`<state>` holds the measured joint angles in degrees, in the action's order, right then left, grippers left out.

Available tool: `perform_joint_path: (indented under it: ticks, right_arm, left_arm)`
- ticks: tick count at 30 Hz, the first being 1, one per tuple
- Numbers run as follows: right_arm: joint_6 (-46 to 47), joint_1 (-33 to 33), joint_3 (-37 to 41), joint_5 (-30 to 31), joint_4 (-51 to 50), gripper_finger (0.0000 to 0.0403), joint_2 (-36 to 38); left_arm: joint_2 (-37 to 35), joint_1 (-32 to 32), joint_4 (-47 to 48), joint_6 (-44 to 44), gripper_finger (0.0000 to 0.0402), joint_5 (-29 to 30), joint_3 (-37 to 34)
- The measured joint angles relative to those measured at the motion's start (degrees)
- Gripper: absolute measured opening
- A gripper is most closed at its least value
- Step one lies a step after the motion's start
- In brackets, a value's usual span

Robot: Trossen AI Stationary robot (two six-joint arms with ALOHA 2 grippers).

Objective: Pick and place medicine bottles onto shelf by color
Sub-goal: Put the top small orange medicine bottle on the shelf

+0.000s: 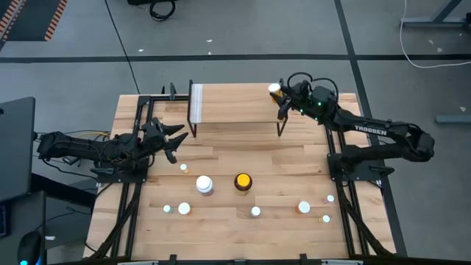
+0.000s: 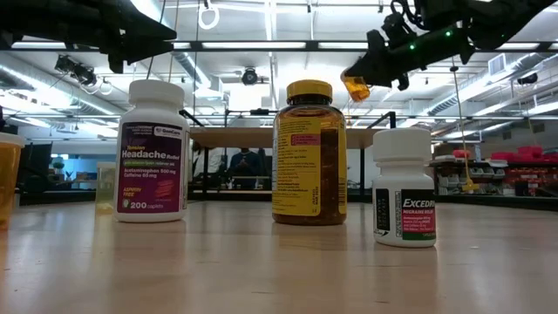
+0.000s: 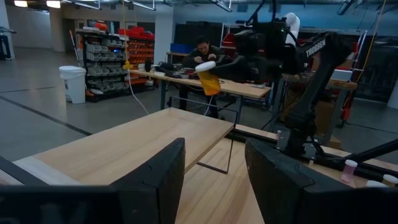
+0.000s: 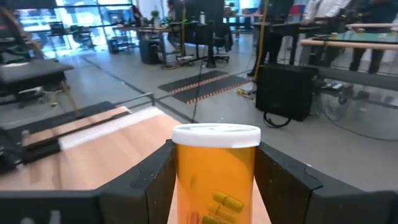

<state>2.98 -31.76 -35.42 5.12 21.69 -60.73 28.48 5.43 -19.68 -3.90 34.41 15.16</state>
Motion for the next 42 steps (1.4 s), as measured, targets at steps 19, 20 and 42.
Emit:
perform_joint_path:
  ticks: [19, 20, 42]
  right_arm:
    - [-1.5, 6.3, 19.8, 10.2, 30.4, 0.0206, -0.1]
    - [-1.5, 6.5, 20.1, 10.2, 30.7, 0.0206, -0.1]
    - [0.0, 8.1, 23.3, 9.9, 31.5, 0.0206, -0.5]
  left_arm:
    - [0.0, 0.0, 0.0, 0.0, 0.0174, 0.0, 0.0]
    - [0.0, 0.0, 0.0, 0.0, 0.0173, 0.0, 0.0]
    - [0.0, 0.0, 0.0, 0.0, 0.0173, 0.0, 0.0]
